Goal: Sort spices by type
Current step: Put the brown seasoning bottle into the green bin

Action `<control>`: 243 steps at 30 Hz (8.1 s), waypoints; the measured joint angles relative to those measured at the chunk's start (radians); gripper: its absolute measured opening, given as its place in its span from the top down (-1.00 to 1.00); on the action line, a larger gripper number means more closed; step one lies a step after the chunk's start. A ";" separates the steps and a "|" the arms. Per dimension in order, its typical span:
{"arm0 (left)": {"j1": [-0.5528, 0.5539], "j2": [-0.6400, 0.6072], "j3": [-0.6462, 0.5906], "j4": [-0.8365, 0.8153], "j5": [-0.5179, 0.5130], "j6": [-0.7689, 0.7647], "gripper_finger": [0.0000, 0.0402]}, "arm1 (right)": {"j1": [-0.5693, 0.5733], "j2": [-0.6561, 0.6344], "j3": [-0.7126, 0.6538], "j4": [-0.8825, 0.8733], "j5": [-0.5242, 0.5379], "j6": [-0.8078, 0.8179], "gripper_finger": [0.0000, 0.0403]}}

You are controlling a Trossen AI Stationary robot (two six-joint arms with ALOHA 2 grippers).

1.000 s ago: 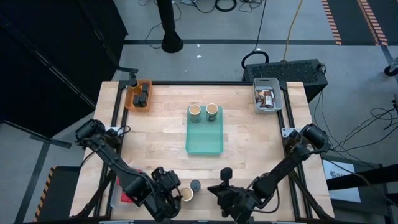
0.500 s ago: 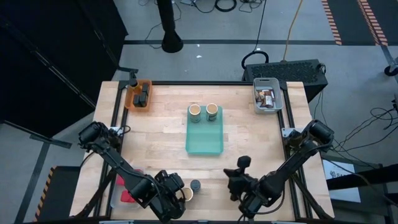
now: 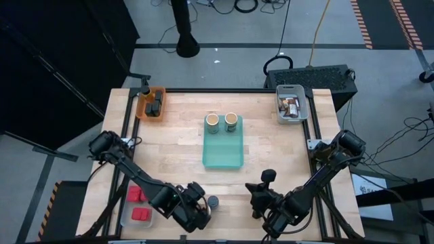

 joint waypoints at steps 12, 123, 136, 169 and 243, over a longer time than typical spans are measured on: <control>-0.018 0.009 0.141 -0.207 -0.018 -0.122 -0.64 | 0.000 0.000 0.000 -0.014 -0.004 0.000 1.00; 0.005 0.375 0.607 -0.536 0.014 0.035 -0.64 | 0.006 0.002 -0.001 -0.014 -0.057 0.049 1.00; 0.005 0.377 0.607 -0.532 0.024 0.034 -0.64 | 0.007 0.002 -0.001 -0.013 -0.057 0.052 1.00; 0.007 0.460 0.607 -0.503 0.065 0.061 -0.40 | 0.007 0.002 -0.001 -0.005 -0.058 0.052 1.00; 0.733 0.151 0.281 -0.282 0.289 2.130 -0.40 | -0.551 -0.869 -0.570 0.468 -0.581 -0.462 1.00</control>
